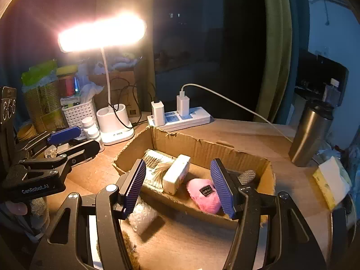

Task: Organize soft objects
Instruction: 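Move both open tools back to the brown plush and paper towel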

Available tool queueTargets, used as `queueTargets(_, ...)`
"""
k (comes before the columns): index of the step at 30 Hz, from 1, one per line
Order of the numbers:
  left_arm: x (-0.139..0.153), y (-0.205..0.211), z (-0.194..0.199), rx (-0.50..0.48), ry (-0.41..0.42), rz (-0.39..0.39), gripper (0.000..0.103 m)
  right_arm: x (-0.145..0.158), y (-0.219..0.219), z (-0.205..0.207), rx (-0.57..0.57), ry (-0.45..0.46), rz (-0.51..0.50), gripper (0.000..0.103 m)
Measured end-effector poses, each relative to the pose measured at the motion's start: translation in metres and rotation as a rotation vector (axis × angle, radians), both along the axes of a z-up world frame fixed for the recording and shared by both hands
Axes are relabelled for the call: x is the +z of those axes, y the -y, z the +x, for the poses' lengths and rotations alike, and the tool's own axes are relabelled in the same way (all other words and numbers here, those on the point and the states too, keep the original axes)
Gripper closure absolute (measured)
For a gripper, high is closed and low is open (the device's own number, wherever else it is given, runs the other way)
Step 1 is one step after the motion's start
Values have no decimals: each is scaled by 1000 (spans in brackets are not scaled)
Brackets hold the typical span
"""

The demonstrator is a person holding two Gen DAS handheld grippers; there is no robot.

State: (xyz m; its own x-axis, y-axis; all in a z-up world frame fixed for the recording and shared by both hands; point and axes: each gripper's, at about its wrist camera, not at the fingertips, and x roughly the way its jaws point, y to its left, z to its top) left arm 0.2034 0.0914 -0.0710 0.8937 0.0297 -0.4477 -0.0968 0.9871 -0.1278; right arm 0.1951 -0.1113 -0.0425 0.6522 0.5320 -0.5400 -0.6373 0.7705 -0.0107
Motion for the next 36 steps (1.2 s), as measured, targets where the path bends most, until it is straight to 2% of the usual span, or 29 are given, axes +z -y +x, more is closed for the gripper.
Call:
queueTargets(11, 8, 22, -31, -37, 24, 5, 27, 12, 27, -34, -34, 45, 17, 39)
queueTargets(15, 8, 29, -41, -51, 28, 1, 27, 10, 35, -42, -45, 45, 17, 36)
queueTargets(20, 0, 38, -49, -60, 6, -9, 26, 4, 44, -51, -53, 40, 17, 31)
queueTargets(24, -9, 46, -54, -67, -14, -14, 18, -5, 54, -58, -56, 26, 15, 31)
queueTargets(36, -34, 75, -63, -107, -69, 1, 18, -34, 81, -75, -77, -19, 6, 31)
